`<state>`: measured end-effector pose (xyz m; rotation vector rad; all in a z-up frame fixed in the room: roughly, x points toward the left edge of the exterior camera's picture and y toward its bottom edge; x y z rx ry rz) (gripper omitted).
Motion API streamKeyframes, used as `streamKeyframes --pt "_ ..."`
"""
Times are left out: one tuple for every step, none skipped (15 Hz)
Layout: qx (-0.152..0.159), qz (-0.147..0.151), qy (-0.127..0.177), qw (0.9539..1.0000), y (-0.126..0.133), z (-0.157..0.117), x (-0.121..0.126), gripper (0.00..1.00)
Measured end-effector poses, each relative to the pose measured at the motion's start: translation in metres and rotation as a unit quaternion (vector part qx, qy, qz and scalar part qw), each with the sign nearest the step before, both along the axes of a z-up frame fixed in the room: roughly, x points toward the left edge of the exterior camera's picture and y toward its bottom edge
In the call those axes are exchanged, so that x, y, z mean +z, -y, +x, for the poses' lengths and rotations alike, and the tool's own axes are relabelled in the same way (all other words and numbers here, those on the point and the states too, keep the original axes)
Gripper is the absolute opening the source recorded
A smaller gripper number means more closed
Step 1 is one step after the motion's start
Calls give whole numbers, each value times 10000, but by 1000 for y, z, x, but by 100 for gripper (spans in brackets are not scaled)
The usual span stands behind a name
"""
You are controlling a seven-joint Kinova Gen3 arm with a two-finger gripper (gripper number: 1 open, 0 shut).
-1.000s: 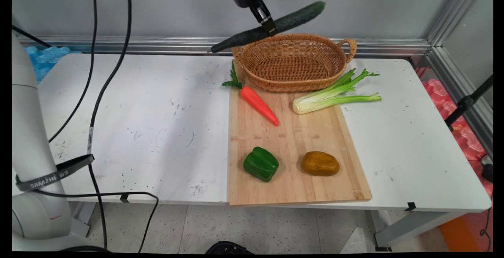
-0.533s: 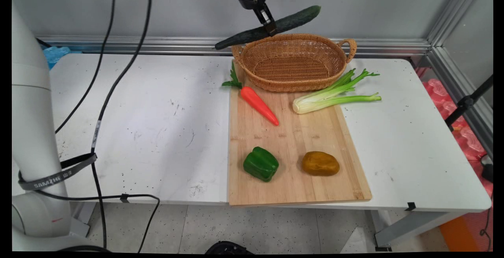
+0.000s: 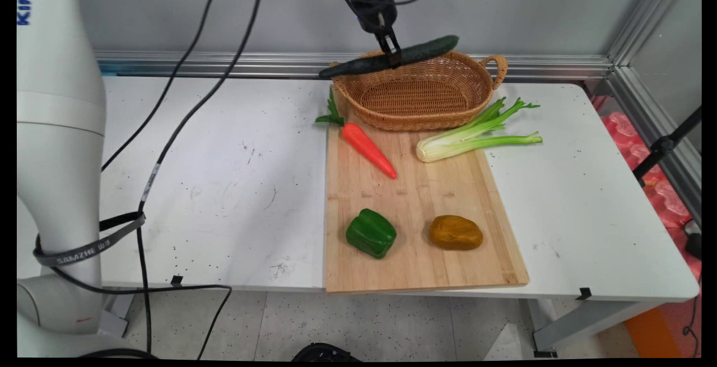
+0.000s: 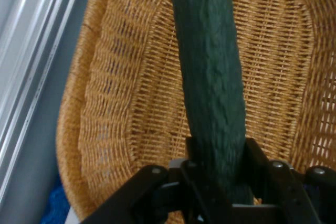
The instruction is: Place the picked object in the vegetable basket
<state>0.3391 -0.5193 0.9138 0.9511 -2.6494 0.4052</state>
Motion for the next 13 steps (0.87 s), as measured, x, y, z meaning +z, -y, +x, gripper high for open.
streamKeyframes --pt "-62 41 60 10000 6 -6 -7 0" --pt "-107 71 101 9999 10 -9 -12 0" --pt "-150 107 138 9997 14 -14 -17 0" --pt "-186 144 166 9996 17 -17 -22 0" --pt "-230 182 205 9994 20 -21 -27 0" --pt "-257 202 230 9992 22 -23 -30 0" --pt "-288 227 266 9990 24 -26 -34 0" --pt "-318 250 294 9988 25 -28 -37 100" --pt "-346 268 313 9986 26 -29 -40 100" --pt "-381 285 332 9983 27 -32 -43 100" --pt "-404 288 342 9982 28 -33 -44 100" --pt "-428 285 350 9981 28 -35 -45 100" --pt "-446 277 357 9980 28 -35 -45 100"
